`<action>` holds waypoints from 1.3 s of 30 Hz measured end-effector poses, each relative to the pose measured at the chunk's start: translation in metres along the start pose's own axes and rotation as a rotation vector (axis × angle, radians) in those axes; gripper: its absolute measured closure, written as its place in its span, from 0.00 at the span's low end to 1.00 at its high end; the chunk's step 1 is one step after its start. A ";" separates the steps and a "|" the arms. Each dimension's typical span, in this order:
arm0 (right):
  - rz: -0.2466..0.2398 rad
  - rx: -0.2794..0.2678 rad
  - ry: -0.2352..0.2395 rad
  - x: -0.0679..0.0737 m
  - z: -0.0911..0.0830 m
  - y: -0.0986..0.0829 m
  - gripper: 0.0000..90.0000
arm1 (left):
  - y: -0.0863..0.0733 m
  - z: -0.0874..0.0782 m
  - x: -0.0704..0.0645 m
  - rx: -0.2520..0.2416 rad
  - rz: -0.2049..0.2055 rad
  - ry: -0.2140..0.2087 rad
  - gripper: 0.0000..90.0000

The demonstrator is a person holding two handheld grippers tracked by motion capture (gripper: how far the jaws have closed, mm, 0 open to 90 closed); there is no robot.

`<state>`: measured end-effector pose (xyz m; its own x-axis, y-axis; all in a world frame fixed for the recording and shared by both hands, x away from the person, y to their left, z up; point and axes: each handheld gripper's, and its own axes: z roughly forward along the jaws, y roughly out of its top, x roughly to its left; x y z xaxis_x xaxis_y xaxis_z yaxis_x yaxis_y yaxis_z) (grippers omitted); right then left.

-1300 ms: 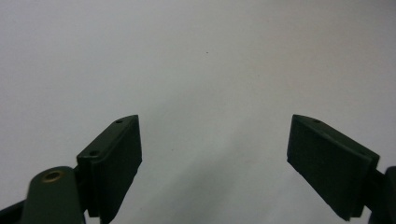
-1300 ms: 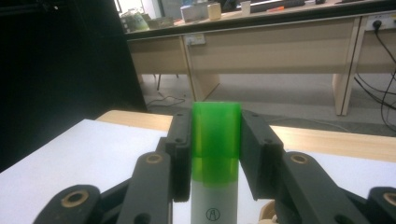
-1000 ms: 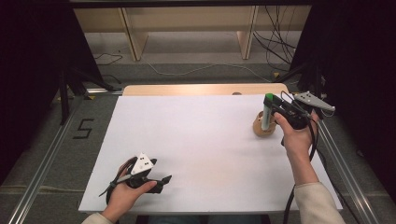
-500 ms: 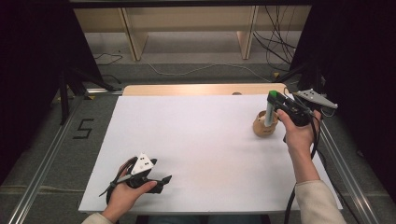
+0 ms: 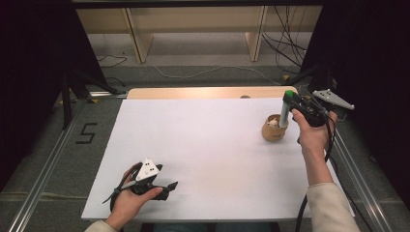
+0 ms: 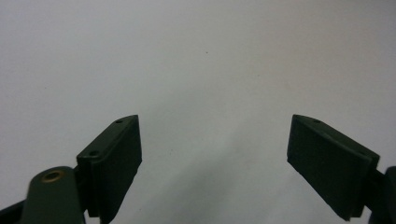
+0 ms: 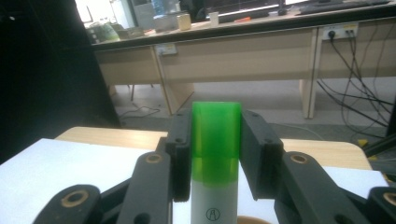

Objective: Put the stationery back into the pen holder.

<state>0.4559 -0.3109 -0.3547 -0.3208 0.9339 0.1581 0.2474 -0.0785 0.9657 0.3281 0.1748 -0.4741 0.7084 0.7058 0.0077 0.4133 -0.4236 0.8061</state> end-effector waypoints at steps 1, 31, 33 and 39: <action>-0.003 -0.001 -0.004 -0.001 0.000 0.000 0.74 | 0.000 0.000 0.000 0.003 0.000 -0.001 0.20; 0.001 -0.008 -0.050 -0.018 0.015 0.000 0.74 | 0.000 0.000 0.000 0.002 -0.004 -0.001 0.20; -0.001 -0.008 -0.050 -0.018 0.016 0.000 0.74 | 0.000 0.000 0.000 0.002 -0.005 -0.001 0.20; -0.006 -0.007 -0.061 -0.019 0.021 -0.002 0.74 | 0.000 0.000 0.000 -0.006 -0.013 -0.001 0.20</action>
<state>0.4807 -0.3212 -0.3640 -0.2656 0.9539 0.1395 0.2390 -0.0750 0.9681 0.3279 0.1751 -0.4742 0.7037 0.7105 -0.0030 0.4187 -0.4112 0.8097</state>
